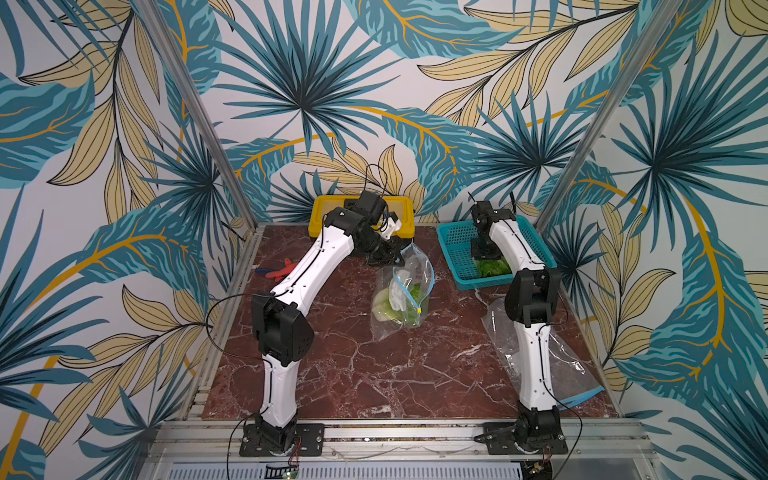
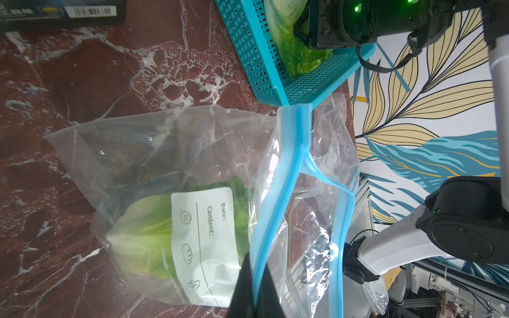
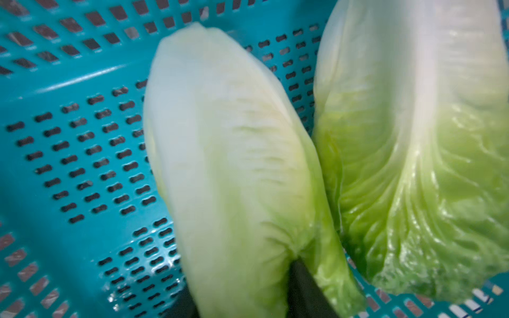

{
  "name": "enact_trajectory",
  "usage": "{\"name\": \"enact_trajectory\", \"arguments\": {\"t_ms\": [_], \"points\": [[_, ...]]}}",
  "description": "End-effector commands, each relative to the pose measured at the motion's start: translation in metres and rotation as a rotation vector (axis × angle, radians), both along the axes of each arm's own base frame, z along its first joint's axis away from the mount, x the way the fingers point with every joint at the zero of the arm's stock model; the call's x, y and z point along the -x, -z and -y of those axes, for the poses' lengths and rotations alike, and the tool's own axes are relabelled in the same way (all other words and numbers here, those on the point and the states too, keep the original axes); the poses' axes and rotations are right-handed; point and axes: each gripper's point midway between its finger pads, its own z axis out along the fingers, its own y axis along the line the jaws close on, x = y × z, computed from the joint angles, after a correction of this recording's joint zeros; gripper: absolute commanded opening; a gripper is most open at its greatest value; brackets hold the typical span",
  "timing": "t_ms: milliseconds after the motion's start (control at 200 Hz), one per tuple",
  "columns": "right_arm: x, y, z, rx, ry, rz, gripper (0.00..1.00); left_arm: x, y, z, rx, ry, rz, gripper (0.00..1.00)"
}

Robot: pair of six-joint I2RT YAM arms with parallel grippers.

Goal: Put the chinese cabbages into a zipper bag and zip it
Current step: Pick up the Chinese cabbage from the basket, then place the Chinese cabbage in the zipper food storage bag.

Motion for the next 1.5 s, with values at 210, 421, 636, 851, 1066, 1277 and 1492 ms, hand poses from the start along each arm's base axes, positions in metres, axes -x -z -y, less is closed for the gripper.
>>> {"name": "enact_trajectory", "arguments": {"t_ms": [210,421,636,851,1066,1277,1492], "points": [[0.003,-0.120,-0.034,-0.233,-0.040,0.277,0.11,0.004,-0.016,-0.013,-0.024,-0.019,0.063,0.00],[0.067,-0.204,-0.121,-0.578,-0.160,0.347,0.07,0.002,-0.016,-0.017,-0.071,-0.034,0.100,0.00],[0.183,-0.252,-0.194,-0.999,-0.216,0.257,0.00,0.004,-0.033,-0.009,-0.039,-0.048,0.116,0.00],[0.249,-0.235,-0.248,-1.305,-0.143,0.015,0.00,0.018,-0.053,0.010,-0.010,-0.006,0.159,0.00],[0.283,-0.190,-0.261,-1.366,-0.043,-0.230,0.00,0.034,-0.066,0.023,-0.042,0.058,0.258,0.00],[0.315,-0.150,-0.249,-1.204,-0.029,-0.349,0.00,0.069,-0.081,0.044,-0.038,0.213,0.356,0.00],[0.310,-0.155,-0.245,-1.081,-0.063,-0.304,0.00,0.098,-0.062,0.062,-0.046,0.316,0.322,0.00]]}}
